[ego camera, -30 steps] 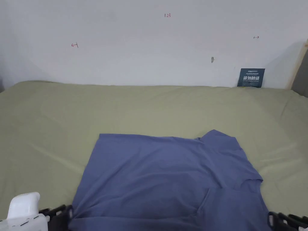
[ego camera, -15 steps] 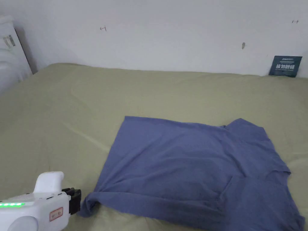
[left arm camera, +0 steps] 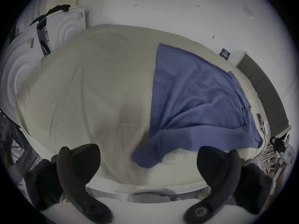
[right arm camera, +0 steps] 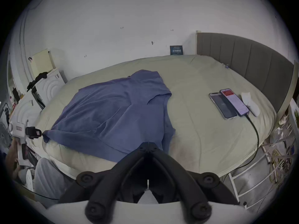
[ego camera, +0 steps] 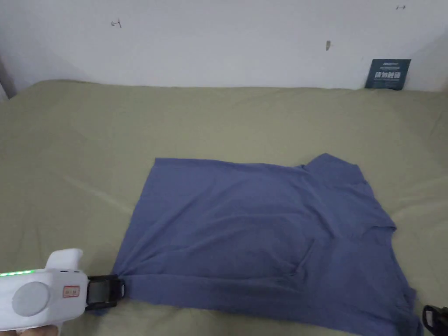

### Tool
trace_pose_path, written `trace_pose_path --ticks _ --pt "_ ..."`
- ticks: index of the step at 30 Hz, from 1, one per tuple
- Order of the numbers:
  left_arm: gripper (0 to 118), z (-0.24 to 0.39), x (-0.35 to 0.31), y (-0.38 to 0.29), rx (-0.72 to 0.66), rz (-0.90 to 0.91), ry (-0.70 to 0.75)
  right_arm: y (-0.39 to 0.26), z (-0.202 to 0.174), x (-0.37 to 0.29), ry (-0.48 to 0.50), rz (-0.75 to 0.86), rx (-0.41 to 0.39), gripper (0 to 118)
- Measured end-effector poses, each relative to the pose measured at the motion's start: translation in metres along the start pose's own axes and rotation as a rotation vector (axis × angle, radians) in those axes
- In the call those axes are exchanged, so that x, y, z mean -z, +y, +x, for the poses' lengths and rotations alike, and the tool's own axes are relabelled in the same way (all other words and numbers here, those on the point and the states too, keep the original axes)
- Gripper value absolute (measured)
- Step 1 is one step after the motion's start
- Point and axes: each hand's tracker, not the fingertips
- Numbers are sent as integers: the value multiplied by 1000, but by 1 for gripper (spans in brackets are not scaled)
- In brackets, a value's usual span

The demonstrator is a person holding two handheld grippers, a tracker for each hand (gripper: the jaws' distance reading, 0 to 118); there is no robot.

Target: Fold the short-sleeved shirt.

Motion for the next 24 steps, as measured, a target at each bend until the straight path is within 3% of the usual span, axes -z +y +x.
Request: trace_pose_path --ticks 3,4,5,7,12,14,15,17,18,22,24 --pt "114 4 1 0 -5 -10 -26 1 4 6 -8 -25 -10 2" --pt "107 6 1 -1 -30 12 -74 0 8 9 -8 -34 -8 2" --pt "81 8 1 0 -27 -5 -46 0 10 11 -11 -40 -6 2" --pt "0 14 -2 -4 -14 7 -25 0 15 12 -12 -48 8 2" --pt "1 18 -9 -8 -23 2 -19 -4 24 21 19 -99 23 2" --pt "1 20 -10 -9 -20 0 -14 -6 23 33 82 -198 0 6" --pt "1 24 -12 -11 -11 0 -9 -7 21 41 79 -236 -10 25" --pt "1 27 -14 -12 -4 2 0 -12 18 53 56 -208 -34 93" --pt "1 28 -14 -13 -4 2 -1 -11 19 60 44 -224 -41 104" --pt "1 29 -15 -13 4 -3 12 -11 26 65 46 -233 -26 103" --pt "1 26 -14 -11 2 -1 11 -11 29 58 5 -185 -52 96"
